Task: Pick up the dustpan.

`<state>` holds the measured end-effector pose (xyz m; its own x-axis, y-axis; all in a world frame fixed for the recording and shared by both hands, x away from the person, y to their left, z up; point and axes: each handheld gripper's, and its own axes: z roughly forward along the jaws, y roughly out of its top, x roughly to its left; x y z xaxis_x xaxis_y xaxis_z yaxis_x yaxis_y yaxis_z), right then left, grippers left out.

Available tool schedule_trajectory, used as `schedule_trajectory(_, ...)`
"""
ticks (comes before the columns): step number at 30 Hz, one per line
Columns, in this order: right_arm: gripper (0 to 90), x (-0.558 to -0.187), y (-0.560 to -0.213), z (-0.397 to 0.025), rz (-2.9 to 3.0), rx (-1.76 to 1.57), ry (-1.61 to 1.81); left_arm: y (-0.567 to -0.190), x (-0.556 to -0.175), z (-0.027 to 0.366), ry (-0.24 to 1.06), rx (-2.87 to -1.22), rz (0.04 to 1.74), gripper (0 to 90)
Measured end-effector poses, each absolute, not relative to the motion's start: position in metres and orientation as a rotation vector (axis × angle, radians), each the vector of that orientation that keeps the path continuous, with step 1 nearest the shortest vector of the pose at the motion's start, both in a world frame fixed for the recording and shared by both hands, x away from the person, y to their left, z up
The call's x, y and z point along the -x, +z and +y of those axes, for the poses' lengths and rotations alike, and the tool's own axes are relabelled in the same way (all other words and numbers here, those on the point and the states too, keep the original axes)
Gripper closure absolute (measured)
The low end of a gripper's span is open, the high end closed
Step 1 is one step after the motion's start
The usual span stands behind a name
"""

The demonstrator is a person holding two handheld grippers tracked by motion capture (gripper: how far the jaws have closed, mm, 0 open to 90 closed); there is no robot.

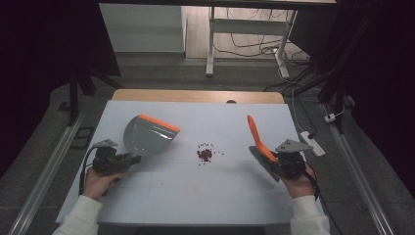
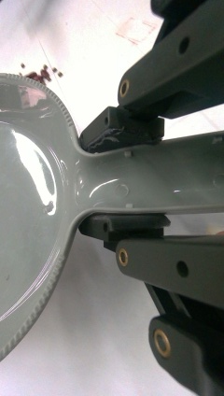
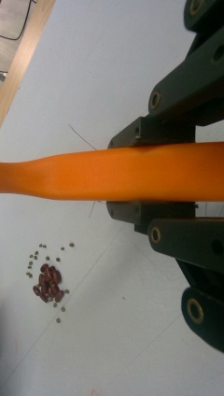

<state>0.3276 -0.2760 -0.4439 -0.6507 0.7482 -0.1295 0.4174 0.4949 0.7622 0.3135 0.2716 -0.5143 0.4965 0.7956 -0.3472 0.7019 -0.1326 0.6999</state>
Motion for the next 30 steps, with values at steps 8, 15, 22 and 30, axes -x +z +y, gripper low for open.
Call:
schedule_trajectory(8,69.9,-0.331,-0.441,-0.274,2.280,-0.970,1.009,-0.513,-0.317,0.269,0.117,-1.914,1.160,61.1)
schedule_trajectory(15,69.9,-0.332,-0.442,-0.270,2.280,-0.977,1.023,-0.506,-0.307,0.268,0.111,-1.938,1.087,61.1)
schedule_trajectory(22,69.9,-0.335,-0.442,-0.265,2.283,-0.974,1.034,-0.503,-0.302,0.268,0.091,-1.965,1.033,61.1)
schedule_trajectory(30,69.9,-0.339,-0.441,-0.260,2.288,-0.982,1.073,-0.498,-0.297,0.273,0.079,-2.001,0.993,61.1)
